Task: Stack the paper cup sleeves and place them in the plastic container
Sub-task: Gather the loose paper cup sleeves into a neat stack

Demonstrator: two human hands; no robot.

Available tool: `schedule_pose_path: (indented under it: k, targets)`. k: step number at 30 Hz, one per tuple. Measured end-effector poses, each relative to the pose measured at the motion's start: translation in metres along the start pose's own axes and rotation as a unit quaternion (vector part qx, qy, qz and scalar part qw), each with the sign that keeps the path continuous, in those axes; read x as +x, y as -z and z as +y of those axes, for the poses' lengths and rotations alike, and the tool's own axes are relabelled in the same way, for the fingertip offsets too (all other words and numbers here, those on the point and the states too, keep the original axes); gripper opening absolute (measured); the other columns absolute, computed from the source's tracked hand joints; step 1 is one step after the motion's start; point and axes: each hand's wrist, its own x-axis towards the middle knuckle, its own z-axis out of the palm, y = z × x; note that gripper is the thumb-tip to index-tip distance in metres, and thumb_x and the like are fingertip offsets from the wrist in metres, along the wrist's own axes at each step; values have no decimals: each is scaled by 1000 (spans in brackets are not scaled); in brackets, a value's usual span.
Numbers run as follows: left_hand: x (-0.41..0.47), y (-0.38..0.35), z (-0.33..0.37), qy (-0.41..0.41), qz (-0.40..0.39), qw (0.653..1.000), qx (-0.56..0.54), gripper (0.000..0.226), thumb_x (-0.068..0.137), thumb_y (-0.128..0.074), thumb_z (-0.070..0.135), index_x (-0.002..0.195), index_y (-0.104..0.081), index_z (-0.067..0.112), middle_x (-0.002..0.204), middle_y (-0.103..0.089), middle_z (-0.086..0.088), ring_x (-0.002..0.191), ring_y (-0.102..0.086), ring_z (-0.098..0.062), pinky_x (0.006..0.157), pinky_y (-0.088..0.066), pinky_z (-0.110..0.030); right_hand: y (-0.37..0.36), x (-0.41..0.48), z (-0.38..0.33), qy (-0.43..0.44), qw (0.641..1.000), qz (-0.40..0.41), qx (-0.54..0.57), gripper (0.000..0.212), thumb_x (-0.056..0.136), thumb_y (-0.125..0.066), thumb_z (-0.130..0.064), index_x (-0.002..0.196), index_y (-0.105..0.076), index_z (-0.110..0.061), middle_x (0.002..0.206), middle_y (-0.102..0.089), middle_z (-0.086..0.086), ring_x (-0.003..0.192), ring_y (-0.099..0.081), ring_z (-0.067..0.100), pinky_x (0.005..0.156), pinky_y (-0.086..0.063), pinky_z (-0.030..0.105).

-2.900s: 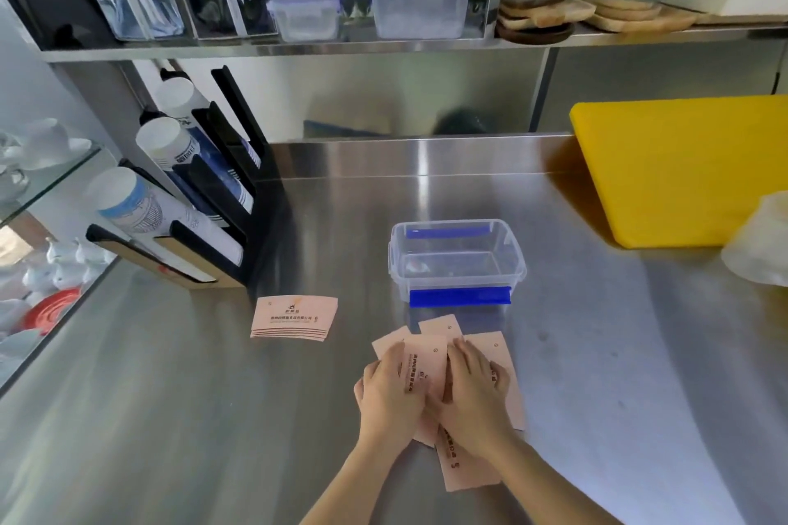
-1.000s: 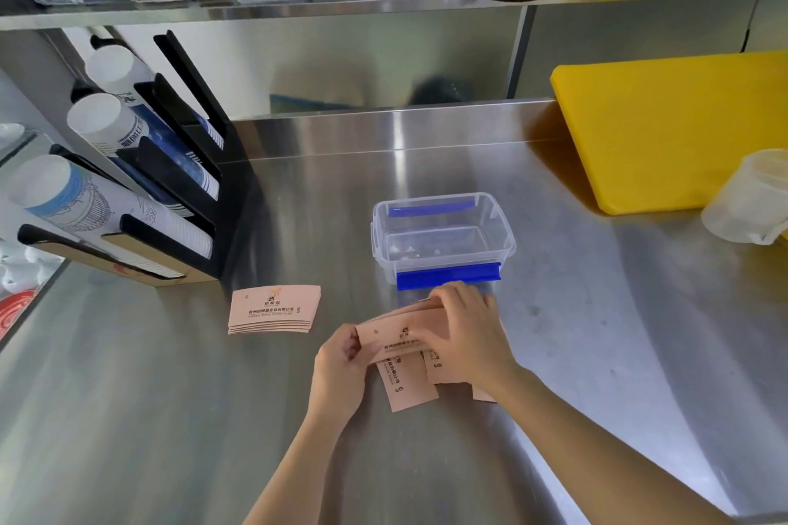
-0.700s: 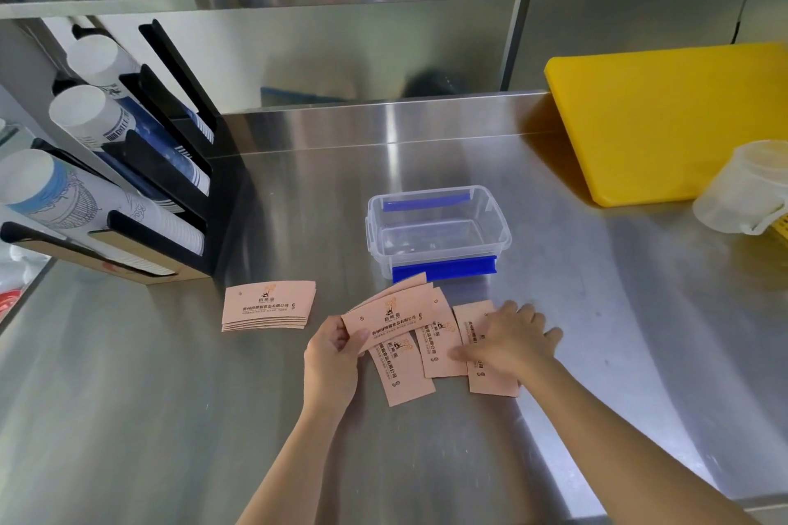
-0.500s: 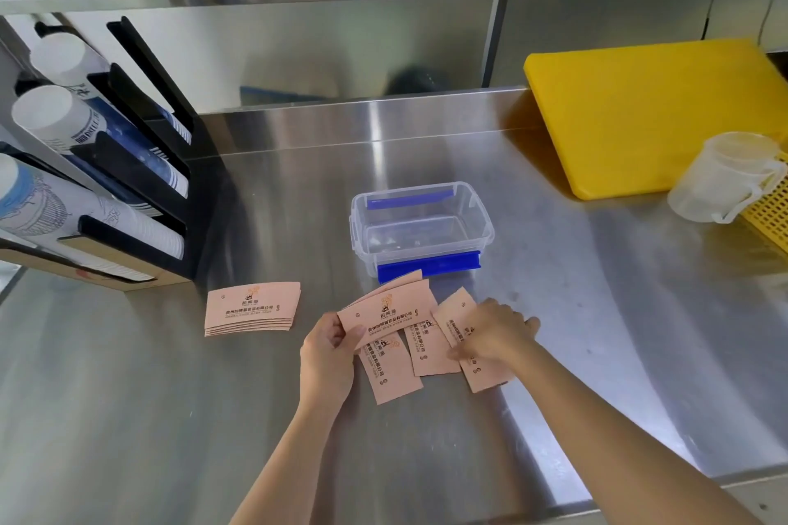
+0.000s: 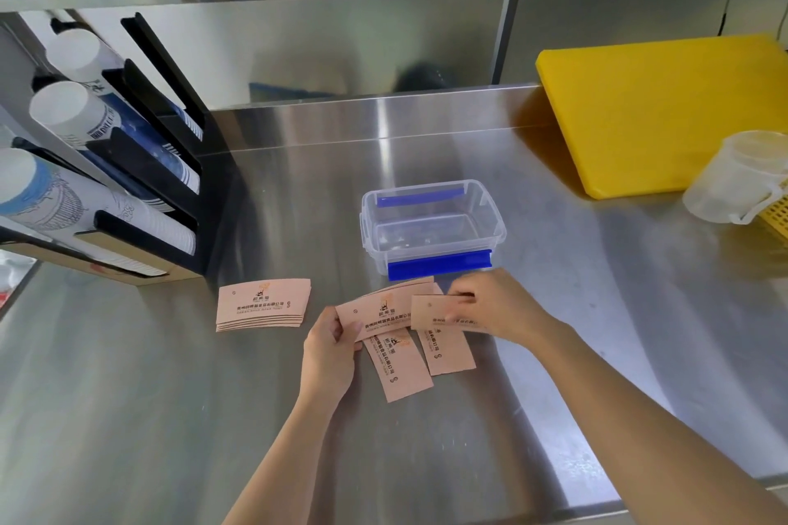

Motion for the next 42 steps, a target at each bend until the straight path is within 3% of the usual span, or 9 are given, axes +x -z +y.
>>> schedule_pose_path:
  k: [8, 14, 17, 21, 27, 31, 34, 39, 42]
  targets:
    - [-9, 0, 6, -63, -114, 989, 73, 32, 85, -54, 1, 80, -54, 33, 82, -66, 2, 81, -61, -20, 77, -48, -33, -30, 11, -20, 66, 993, 36, -90, 19, 86, -54, -21, 97, -68, -28, 106, -70, -7, 96, -55, 21, 85, -43, 33]
    - [-10, 0, 8, -89, -120, 980, 134, 9, 86, -58, 14, 94, -55, 17, 84, -65, 3, 77, -59, -15, 62, -43, -15, -41, 12, -42, 100, 994, 31, -26, 14, 87, -55, -17, 98, -62, -12, 106, -66, 4, 93, -47, 18, 80, -35, 27]
    - [-10, 2, 6, -90, -82, 985, 124, 8, 88, -55, 13, 83, -52, 19, 77, -61, 7, 71, -55, -13, 57, -41, -11, -43, 10, -48, 98, 992, 73, 24, 22, 84, -62, -25, 101, -57, -12, 106, -61, 1, 93, -44, 16, 84, -30, 28]
    - [-7, 12, 2, -44, -9, 996, 76, 17, 88, -55, 11, 76, -48, 20, 80, -63, -1, 74, -57, -21, 62, -43, -22, -41, 9, -34, -35, 974, 219, 49, 29, 83, -61, -38, 97, -54, -14, 100, -61, -1, 92, -52, 16, 88, -37, 31]
    - [-6, 19, 2, -15, 7, 998, 67, 20, 89, -53, 12, 74, -46, 23, 93, -65, -3, 88, -59, -25, 74, -42, -32, -49, 7, -23, -249, 965, -3, -84, 86, 62, -65, -69, 122, -42, -12, 121, -52, 7, 117, -48, 27, 97, -37, 43]
    - [-3, 20, -1, 3, -18, 996, 87, 10, 92, -47, 13, 94, -48, 3, 99, -61, -5, 94, -55, -27, 78, -38, -31, -45, 10, -23, -252, 963, -43, -83, 73, 66, -73, -53, 118, -43, -12, 119, -55, 8, 116, -49, 27, 99, -32, 39]
    - [-2, 22, -1, 8, -23, 995, 97, 10, 94, -41, 13, 99, -44, 5, 107, -56, -5, 98, -50, -25, 81, -35, -31, -40, 11, -15, -280, 959, -34, -29, 67, 70, -74, -41, 117, -36, -13, 114, -60, 6, 111, -55, 27, 93, -36, 37]
    - [-4, 26, 4, 18, -11, 996, 84, 11, 95, -40, 12, 101, -46, 6, 103, -55, -3, 94, -47, -24, 79, -34, -30, -25, 8, 10, -275, 945, 136, 112, 5, 85, -48, -12, 87, -43, -14, 97, -66, 13, 82, -61, 29, 77, -50, 41]
    - [-2, 28, 4, 9, -11, 995, 102, 15, 94, -43, 13, 100, -48, 1, 95, -57, -5, 86, -49, -26, 71, -36, -32, -23, 5, 8, -193, 945, 191, 180, 11, 87, -49, -5, 80, -51, -13, 90, -66, 12, 75, -57, 21, 60, -49, 28]
